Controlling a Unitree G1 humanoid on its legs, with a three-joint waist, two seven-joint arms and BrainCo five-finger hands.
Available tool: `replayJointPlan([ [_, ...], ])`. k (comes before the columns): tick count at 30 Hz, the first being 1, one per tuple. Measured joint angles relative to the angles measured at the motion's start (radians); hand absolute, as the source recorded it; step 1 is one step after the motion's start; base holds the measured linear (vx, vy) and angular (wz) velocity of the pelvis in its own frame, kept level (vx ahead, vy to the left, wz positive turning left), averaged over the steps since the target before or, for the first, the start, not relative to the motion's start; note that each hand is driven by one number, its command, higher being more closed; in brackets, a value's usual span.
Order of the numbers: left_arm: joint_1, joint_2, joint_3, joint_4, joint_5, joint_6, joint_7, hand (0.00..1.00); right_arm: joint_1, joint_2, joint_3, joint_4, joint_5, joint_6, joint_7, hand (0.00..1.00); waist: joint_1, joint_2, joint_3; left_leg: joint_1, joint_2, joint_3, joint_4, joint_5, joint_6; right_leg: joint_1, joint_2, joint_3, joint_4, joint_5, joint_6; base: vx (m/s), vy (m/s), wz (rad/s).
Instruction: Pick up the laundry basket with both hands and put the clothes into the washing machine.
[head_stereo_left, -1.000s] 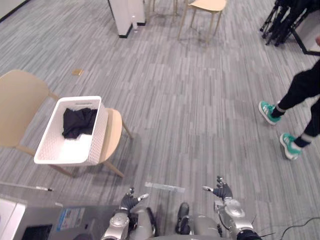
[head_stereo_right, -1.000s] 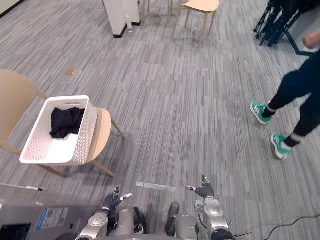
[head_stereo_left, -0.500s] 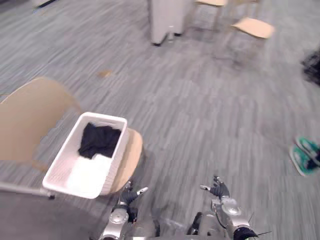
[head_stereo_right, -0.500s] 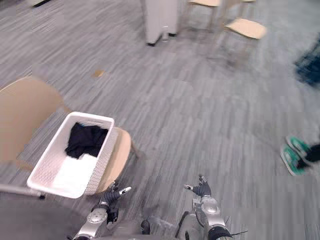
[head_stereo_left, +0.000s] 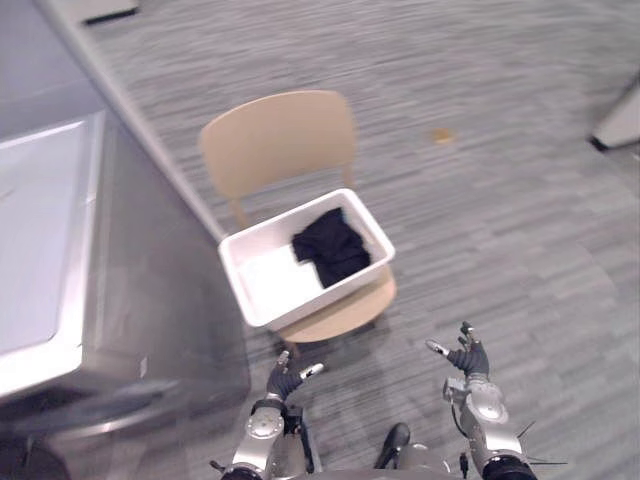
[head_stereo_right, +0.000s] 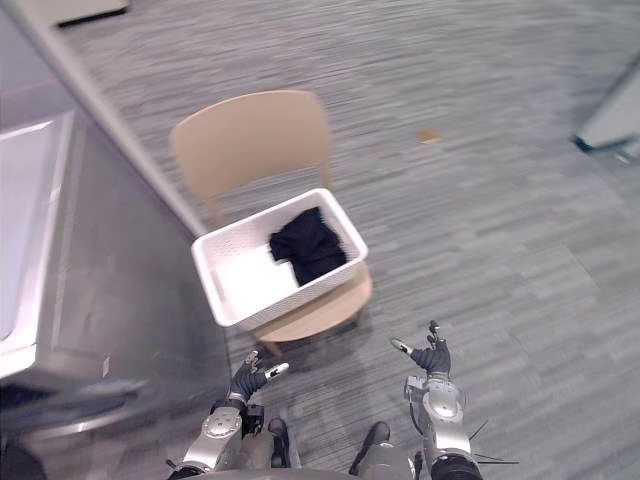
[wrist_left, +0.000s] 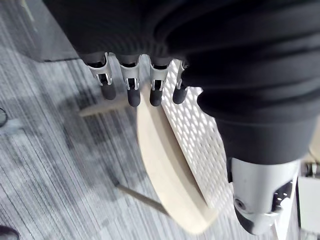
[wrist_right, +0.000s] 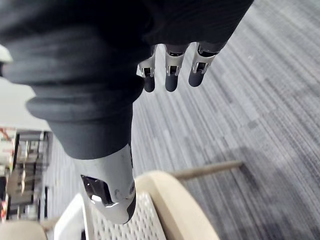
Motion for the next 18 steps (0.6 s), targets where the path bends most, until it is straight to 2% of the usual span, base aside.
replayJointPlan([
  [2, 0.026, 0.026, -0.005, 0.0, 0.0, 0.003, -0.001, 0.0, 0.002, 0.019, 0.001, -0.012, -0.015, 0.0, 0.0, 0.0, 0.001, -0.014, -0.005, -0.008, -0.036, -0.039, 0.0, 0.008, 0.004, 0.035, -0.016, -0.055, -0.016, 0.007, 0.011, 0.17, 0.139, 1.0],
  [4, 0.052, 0.052, -0.004, 0.0, 0.0, 0.005, -0.002, 0.0, 0.001, 0.017, 0.001, -0.033, -0.064, 0.001, -0.001, 0.0, 0.001, -0.018, -0.007, 0.012, -0.073, -0.051, -0.003, 0.01, 0.008, 0.046, -0.075, -0.061, 0.06, -0.004, 0.026, 0.18, 0.201, 0.61],
  [6, 0.078, 0.069, -0.006, 0.003, 0.011, 0.005, -0.005, 0.0, 0.0, -0.004, 0.003, -0.052, -0.148, 0.008, -0.002, 0.0, 0.001, -0.019, -0.006, 0.064, -0.108, -0.066, -0.03, 0.015, 0.02, 0.024, -0.165, -0.046, 0.258, -0.004, 0.026, 0.17, 0.217, 0.45],
  [7, 0.081, 0.073, -0.006, 0.005, 0.013, 0.005, -0.004, 0.0, 0.004, -0.011, 0.004, -0.061, -0.173, 0.013, -0.004, 0.0, 0.0, -0.022, -0.005, 0.082, -0.119, -0.083, -0.041, 0.012, 0.025, 0.001, -0.2, -0.019, 0.353, 0.007, 0.01, 0.16, 0.156, 0.65],
  [8, 0.08, 0.08, -0.007, 0.011, 0.016, 0.005, -0.005, 0.0, 0.014, -0.025, 0.005, -0.08, -0.202, 0.019, -0.004, 0.0, -0.012, -0.022, -0.005, 0.104, -0.124, -0.117, -0.056, 0.004, 0.04, -0.056, -0.231, 0.048, 0.501, 0.033, -0.042, 0.17, 0.099, 0.91],
  [9, 0.08, 0.096, -0.011, 0.012, 0.027, 0.004, -0.004, 0.0, 0.02, -0.03, 0.01, -0.092, -0.23, 0.019, -0.004, 0.0, -0.03, -0.03, -0.005, 0.112, -0.121, -0.16, -0.064, -0.003, 0.051, -0.13, -0.207, 0.169, 0.607, -0.039, -0.041, 0.18, 0.061, 0.95],
  [10, 0.077, 0.109, -0.012, 0.015, 0.036, 0.004, -0.004, 0.0, 0.021, -0.033, 0.011, -0.104, -0.241, 0.019, -0.004, 0.0, -0.035, -0.038, -0.004, 0.114, -0.118, -0.179, -0.066, -0.003, 0.051, -0.156, -0.186, 0.219, 0.625, -0.074, -0.034, 0.16, -0.024, 0.89],
  [12, 0.065, 0.139, -0.007, 0.041, 0.045, 0.003, -0.004, 0.0, 0.015, -0.069, 0.013, -0.152, -0.288, 0.019, -0.004, 0.0, -0.051, -0.038, 0.006, 0.133, -0.103, -0.231, -0.07, -0.003, 0.051, -0.222, -0.081, 0.351, 0.57, -0.144, -0.006, 0.15, -0.106, 0.72],
  [13, 0.064, 0.139, -0.002, 0.048, 0.045, 0.003, -0.004, 0.0, 0.016, -0.081, 0.013, -0.169, -0.295, 0.019, -0.004, 0.0, -0.054, -0.032, 0.009, 0.139, -0.098, -0.241, -0.069, -0.002, 0.05, -0.228, -0.059, 0.37, 0.535, -0.144, -0.006, 0.13, -0.153, 0.64],
  [14, 0.063, 0.143, 0.0, 0.053, 0.045, 0.002, -0.003, 0.0, 0.02, -0.103, 0.013, -0.202, -0.315, 0.018, -0.004, 0.0, -0.057, -0.026, 0.014, 0.146, -0.091, -0.26, -0.067, -0.002, 0.048, -0.234, -0.022, 0.41, 0.435, -0.14, 0.0, 0.09, -0.138, 0.52],
  [15, 0.065, 0.146, 0.0, 0.053, 0.045, -0.001, -0.003, 0.0, 0.021, -0.113, 0.012, -0.214, -0.326, 0.018, -0.004, 0.0, -0.059, -0.029, 0.013, 0.148, -0.09, -0.263, -0.066, 0.0, 0.04, -0.232, -0.006, 0.431, 0.366, -0.131, 0.005, 0.11, -0.197, 0.68],
  [16, 0.062, 0.16, 0.002, 0.054, 0.046, -0.008, -0.004, 0.0, 0.02, -0.123, 0.012, -0.242, -0.345, 0.019, -0.004, 0.0, -0.056, -0.059, 0.009, 0.149, -0.107, -0.269, -0.064, 0.001, 0.01, -0.229, 0.006, 0.467, 0.224, -0.016, 0.015, 0.12, -0.236, 0.6],
  [17, 0.044, 0.156, 0.008, 0.075, 0.049, -0.007, -0.003, 0.0, 0.012, -0.144, 0.013, -0.258, -0.361, 0.019, -0.003, 0.0, -0.055, -0.053, 0.023, 0.16, -0.104, -0.291, -0.064, -0.015, -0.017, -0.228, 0.01, 0.46, 0.218, 0.02, -0.007, 0.14, -0.261, 0.42],
  [18, 0.044, 0.148, 0.009, 0.085, 0.052, -0.009, -0.004, 0.0, -0.003, -0.156, 0.021, -0.259, -0.368, 0.02, -0.002, 0.0, -0.052, -0.034, 0.022, 0.156, -0.084, -0.292, -0.07, -0.014, -0.021, -0.228, 0.027, 0.457, 0.211, 0.024, -0.013, 0.13, -0.28, 0.06],
])
